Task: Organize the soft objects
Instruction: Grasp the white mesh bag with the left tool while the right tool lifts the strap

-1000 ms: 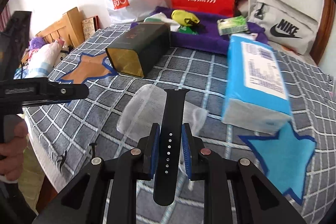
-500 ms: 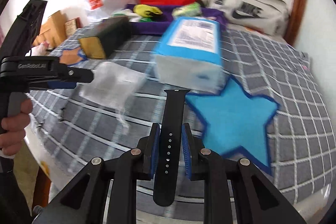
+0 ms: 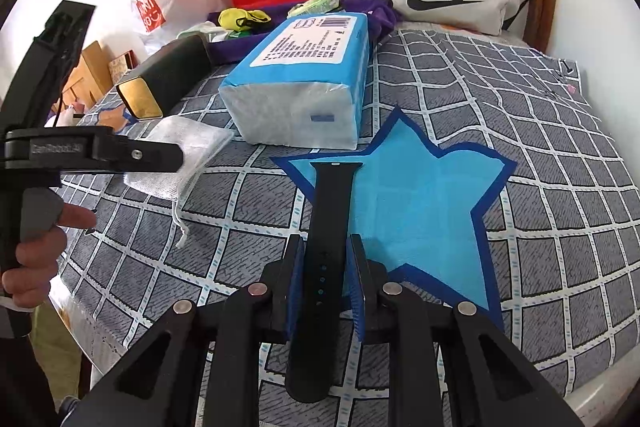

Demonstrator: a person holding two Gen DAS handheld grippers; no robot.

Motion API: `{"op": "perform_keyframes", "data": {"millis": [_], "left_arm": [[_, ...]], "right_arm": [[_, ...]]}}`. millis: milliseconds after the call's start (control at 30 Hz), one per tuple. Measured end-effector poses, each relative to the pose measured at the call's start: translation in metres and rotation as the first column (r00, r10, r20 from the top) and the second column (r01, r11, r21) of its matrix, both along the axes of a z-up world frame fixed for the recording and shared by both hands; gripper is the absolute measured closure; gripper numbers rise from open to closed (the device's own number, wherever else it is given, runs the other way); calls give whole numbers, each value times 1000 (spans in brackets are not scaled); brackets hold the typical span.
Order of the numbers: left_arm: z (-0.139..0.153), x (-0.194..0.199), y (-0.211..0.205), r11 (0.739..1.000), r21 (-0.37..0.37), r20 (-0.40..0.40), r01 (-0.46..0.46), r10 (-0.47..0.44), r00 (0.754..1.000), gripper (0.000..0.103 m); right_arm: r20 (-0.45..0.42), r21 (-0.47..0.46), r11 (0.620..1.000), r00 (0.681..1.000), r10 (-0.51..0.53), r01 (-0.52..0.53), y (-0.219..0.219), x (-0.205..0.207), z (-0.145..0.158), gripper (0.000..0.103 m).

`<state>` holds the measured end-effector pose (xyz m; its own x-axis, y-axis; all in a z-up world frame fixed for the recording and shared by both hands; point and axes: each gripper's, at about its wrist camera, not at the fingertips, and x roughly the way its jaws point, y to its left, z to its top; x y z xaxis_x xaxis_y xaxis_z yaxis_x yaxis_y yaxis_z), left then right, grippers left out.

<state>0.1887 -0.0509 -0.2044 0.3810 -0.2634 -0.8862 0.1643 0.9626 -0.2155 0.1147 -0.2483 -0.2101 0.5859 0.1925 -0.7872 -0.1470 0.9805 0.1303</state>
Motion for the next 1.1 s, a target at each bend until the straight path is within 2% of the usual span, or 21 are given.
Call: {"op": "perform_keyframes", "data": {"millis": [267, 400, 500, 700, 767, 800, 867, 967, 1033, 1100], "left_arm": [[-8, 2, -30, 981, 193, 39, 28, -36, 999, 0], [-8, 2, -33, 980, 198, 56, 15, -27, 998, 0], [-8, 1, -33, 979, 205, 70, 8, -23, 997, 2], [-2, -1, -26, 980, 198, 94, -12, -7, 996, 29], [1, -1, -16, 982, 187, 95, -18, 0, 995, 47], [2, -1, -11, 983, 181, 92, -25, 8, 996, 53], [3, 2, -1, 985, 166, 83, -38, 25, 996, 73], [3, 4, 15, 992, 114, 64, -54, 47, 997, 89], [2, 2, 27, 995, 73, 52, -67, 63, 997, 92], [3, -3, 35, 995, 66, 58, -78, 74, 996, 93]], "right_arm": [[14, 29, 1000, 1000, 12, -12, -3, -3, -1, 79], [21, 46, 998, 999, 41, -42, 1, -5, -1, 62], [25, 32, 999, 999, 38, -39, 7, -6, -1, 59], [36, 20, 999, 999, 27, -28, 9, -5, -2, 58], [36, 22, 1000, 999, 15, -16, 9, -4, -2, 58], [34, 18, 1000, 999, 13, -13, 9, -3, -1, 58], [32, 1, 1000, 999, 9, -9, 11, -2, -1, 60], [35, -45, 999, 999, -4, 6, 13, -2, -1, 70], [33, -62, 998, 999, -16, 18, 12, -2, 0, 81], [21, -48, 999, 1000, -21, 22, 8, -1, 1, 82]]}}
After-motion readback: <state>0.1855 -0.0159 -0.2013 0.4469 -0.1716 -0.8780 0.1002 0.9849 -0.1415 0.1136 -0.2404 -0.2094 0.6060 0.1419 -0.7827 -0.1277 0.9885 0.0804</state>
